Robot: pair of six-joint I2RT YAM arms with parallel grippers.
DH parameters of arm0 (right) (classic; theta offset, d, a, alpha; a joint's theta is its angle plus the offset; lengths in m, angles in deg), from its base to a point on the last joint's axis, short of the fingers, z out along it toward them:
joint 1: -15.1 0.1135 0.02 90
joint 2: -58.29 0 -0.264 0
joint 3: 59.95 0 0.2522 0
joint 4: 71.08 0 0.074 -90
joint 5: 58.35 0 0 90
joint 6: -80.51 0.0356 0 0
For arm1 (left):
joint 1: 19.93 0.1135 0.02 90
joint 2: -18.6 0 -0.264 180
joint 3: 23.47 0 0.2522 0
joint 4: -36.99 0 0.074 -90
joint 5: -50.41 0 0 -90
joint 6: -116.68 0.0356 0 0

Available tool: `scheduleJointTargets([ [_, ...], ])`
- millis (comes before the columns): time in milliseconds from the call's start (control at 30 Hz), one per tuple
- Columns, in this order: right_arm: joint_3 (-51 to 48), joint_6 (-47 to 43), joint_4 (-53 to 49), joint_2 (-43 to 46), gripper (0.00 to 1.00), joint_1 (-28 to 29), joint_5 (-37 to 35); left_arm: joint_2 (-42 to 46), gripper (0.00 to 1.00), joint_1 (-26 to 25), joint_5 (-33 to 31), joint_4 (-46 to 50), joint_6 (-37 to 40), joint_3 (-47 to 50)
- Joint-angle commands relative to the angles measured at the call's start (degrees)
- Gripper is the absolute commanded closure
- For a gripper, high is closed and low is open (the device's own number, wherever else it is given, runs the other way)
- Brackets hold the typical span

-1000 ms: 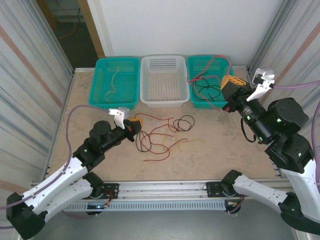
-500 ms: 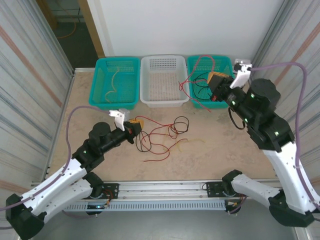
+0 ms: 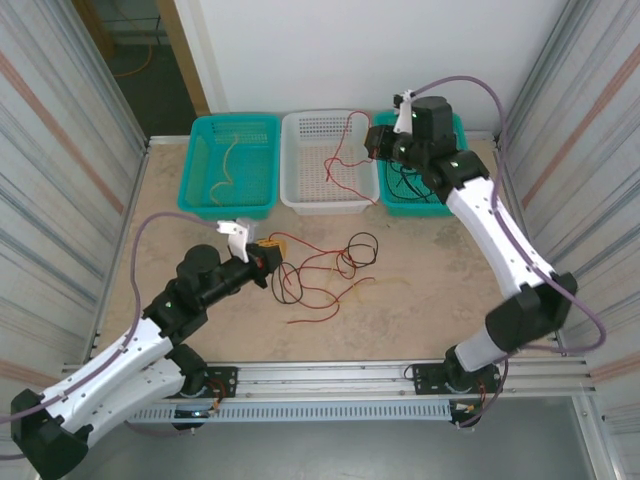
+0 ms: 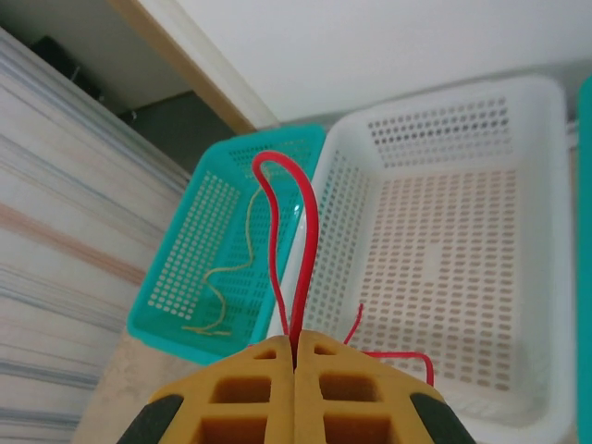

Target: Untangle the cables

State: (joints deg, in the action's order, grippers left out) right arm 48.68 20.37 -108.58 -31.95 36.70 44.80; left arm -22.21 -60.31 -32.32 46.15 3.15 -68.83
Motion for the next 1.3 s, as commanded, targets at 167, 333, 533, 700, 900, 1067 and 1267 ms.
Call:
scheduleJointTargets([
  [167,11.26,1.40,-0.25,-10.19,0.48,-0.73,5.16,1.09,1.00,-0.43,-5.55,3.51,-3.19,-6.28],
  [333,4.96,-1.12,0.45,-4.12,0.41,0.46,6.82,0.13,1.00,-0.47,-5.59,-0.32,-5.09,-7.33],
  [533,-7.15,-5.77,1.51,7.30,0.34,6.83,6.10,-4.42,1.00,-0.45,-4.81,-0.50,-4.32,-13.47],
  [700,-15.03,-7.90,1.96,15.77,0.27,12.70,4.82,-8.03,1.00,0.04,-2.31,0.83,-3.86,-19.13],
  [900,-23.06,-5.43,3.45,20.98,0.22,14.33,5.32,-9.51,1.00,0.56,-1.11,1.60,-2.22,-23.34],
  [1067,-27.17,-3.17,5.30,21.93,0.22,15.25,6.05,-10.28,1.00,1.09,0.35,1.17,-3.06,-26.30],
  [1267,-32.34,1.29,10.99,20.78,0.23,17.89,6.90,-11.64,1.00,1.07,1.85,1.18,-2.46,-30.47],
])
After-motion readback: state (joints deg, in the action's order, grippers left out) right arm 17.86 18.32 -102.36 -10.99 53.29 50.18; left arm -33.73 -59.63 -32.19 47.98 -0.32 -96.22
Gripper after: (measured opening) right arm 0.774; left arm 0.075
